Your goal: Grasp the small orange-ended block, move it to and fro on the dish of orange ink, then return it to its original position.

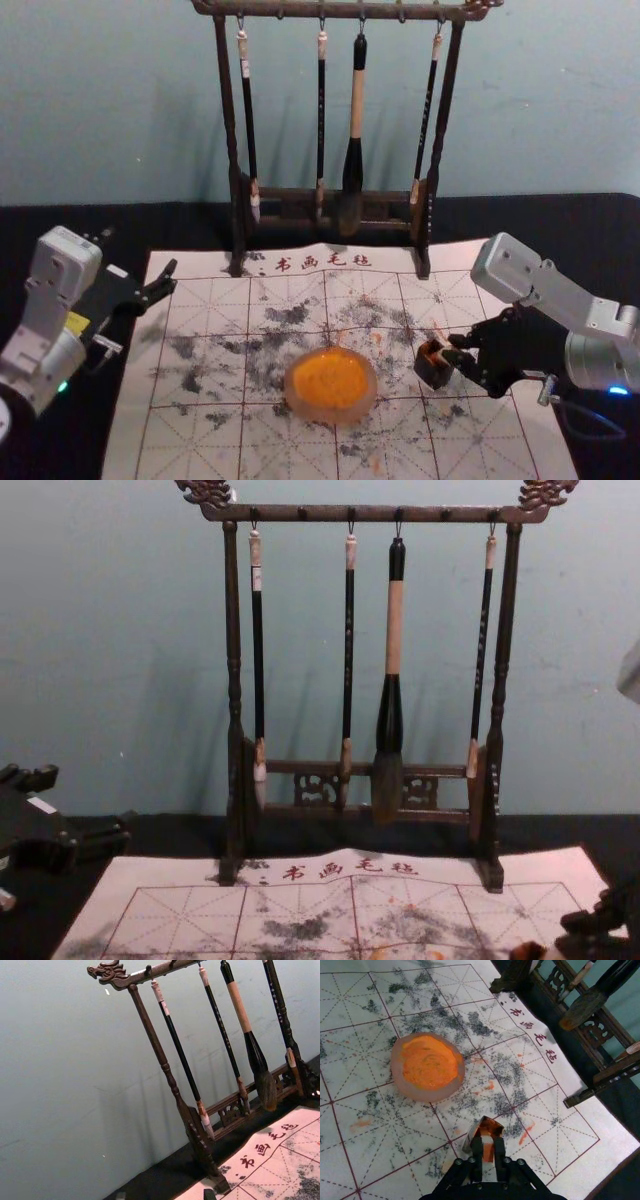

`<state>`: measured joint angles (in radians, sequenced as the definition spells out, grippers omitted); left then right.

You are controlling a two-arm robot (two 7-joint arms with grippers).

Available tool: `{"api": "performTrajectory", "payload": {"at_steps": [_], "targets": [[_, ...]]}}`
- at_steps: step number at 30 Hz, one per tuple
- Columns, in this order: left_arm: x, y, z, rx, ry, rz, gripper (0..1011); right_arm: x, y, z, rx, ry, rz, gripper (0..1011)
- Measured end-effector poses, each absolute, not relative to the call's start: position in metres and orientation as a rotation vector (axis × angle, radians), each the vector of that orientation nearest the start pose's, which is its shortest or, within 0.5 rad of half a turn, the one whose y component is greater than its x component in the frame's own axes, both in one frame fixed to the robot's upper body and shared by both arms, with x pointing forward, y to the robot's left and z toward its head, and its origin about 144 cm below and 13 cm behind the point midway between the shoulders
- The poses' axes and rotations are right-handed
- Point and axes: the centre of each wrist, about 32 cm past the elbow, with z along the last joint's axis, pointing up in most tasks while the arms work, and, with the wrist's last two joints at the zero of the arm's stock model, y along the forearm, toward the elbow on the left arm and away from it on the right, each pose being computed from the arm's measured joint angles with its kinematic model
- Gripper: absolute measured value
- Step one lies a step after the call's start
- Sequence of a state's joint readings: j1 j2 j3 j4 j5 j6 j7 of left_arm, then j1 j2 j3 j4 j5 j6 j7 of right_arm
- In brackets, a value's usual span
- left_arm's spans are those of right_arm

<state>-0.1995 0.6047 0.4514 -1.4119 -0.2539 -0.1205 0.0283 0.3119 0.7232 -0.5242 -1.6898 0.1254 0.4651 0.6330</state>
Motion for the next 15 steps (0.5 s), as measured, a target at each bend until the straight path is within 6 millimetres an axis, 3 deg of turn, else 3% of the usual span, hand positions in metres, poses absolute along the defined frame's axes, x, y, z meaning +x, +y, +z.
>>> {"api": "performTrajectory", "payload": {"at_steps": [5,7,10,15], "targets": [[0.4886,0.3097,1.1398,0.305,-0.285,1.248,1002,0.4946,-0.2803,1.2352,-0.763,-0.095,-0.608,235],[0.4886,0.3097,1.1398,0.304,-0.285,1.248,1001,0.4946,-0.2803,1.2352,-0.763,-0.095,-0.608,333],[0.4886,0.3097,1.1398,0.304,-0.285,1.248,1001,0.4946,-0.2803,1.2352,-0.763,-0.095,-0.608,386],[0.4886,0.3097,1.1398,0.304,-0.285,1.248,1001,0.4946,-0.2803,1.2352,-0.763,-0.095,-0.609,573]]}}
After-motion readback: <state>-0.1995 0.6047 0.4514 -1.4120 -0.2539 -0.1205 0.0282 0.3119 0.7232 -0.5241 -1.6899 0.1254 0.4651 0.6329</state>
